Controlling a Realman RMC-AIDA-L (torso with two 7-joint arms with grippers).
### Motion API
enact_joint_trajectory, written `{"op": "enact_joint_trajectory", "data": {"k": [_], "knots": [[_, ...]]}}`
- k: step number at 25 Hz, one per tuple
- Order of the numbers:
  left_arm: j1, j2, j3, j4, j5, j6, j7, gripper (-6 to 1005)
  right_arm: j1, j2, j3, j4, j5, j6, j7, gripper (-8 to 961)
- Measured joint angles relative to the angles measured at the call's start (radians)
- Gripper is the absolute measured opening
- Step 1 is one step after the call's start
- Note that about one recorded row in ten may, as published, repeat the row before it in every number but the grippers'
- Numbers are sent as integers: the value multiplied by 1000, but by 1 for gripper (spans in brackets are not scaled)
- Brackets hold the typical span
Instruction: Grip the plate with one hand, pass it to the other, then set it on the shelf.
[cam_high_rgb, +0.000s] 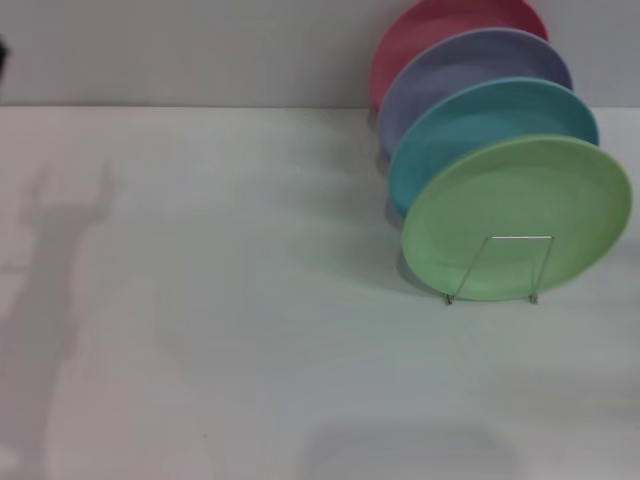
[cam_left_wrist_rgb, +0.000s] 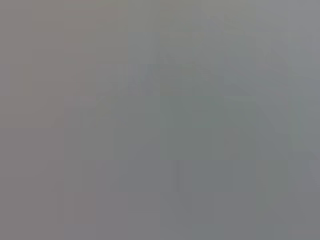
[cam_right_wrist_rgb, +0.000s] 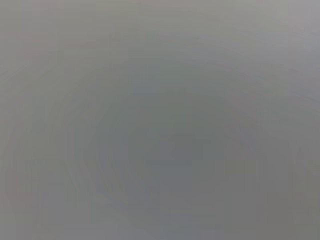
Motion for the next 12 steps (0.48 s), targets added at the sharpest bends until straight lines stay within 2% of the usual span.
{"op": "enact_joint_trajectory", "data": {"k": [1, 2, 3, 7, 12], "knots": [[-54, 1, -9, 193, -2, 160, -165, 827, 4, 0, 0, -21, 38, -13, -3, 759], [-54, 1, -9, 193, -2, 160, -165, 827, 4, 0, 0, -21, 38, -13, -3, 759], [-81, 5, -27, 305, -5, 225, -265, 827, 6, 0, 0, -27, 47, -16, -4, 759], [-86, 6, -56, 366, -6, 210, -283, 827, 10, 0, -4, -41, 56, -21, -4, 759], [-89, 7, -58, 390, -6, 173, -248, 827, 13, -1, 0, -65, 62, -43, -4, 759]]}}
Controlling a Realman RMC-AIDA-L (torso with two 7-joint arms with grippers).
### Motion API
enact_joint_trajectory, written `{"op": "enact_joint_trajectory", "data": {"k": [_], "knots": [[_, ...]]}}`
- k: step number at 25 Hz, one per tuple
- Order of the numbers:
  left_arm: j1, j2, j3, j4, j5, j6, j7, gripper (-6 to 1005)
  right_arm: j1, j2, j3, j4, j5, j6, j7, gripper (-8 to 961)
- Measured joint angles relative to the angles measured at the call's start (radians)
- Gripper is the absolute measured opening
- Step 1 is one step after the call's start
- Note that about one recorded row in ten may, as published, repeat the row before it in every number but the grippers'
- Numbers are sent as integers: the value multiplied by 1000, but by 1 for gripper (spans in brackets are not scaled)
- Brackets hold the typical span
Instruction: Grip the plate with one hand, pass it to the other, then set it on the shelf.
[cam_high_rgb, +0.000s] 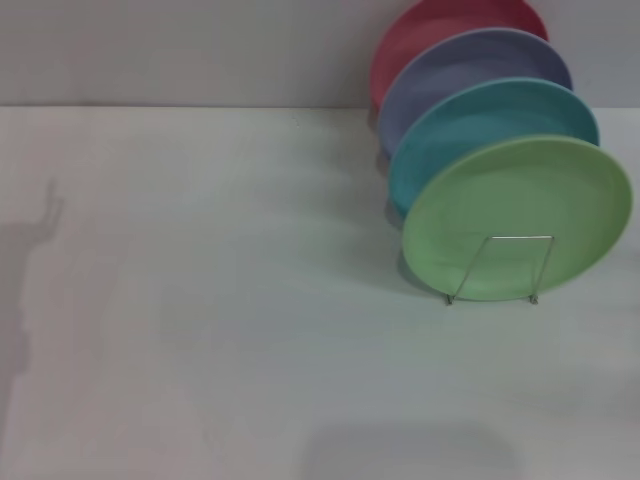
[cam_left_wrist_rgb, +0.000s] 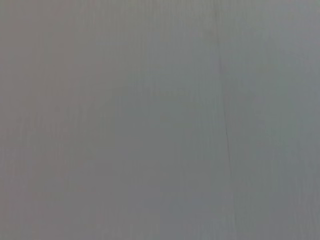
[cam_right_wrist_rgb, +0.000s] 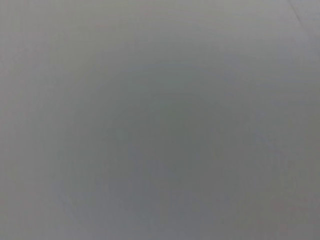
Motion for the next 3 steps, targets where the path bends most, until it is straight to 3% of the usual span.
{"op": "enact_joint_trajectory", "data": {"k": [3], "knots": [[0, 0, 0, 1, 0, -9, 4, 827, -4, 0, 0, -2, 4, -10, 0, 759]]}}
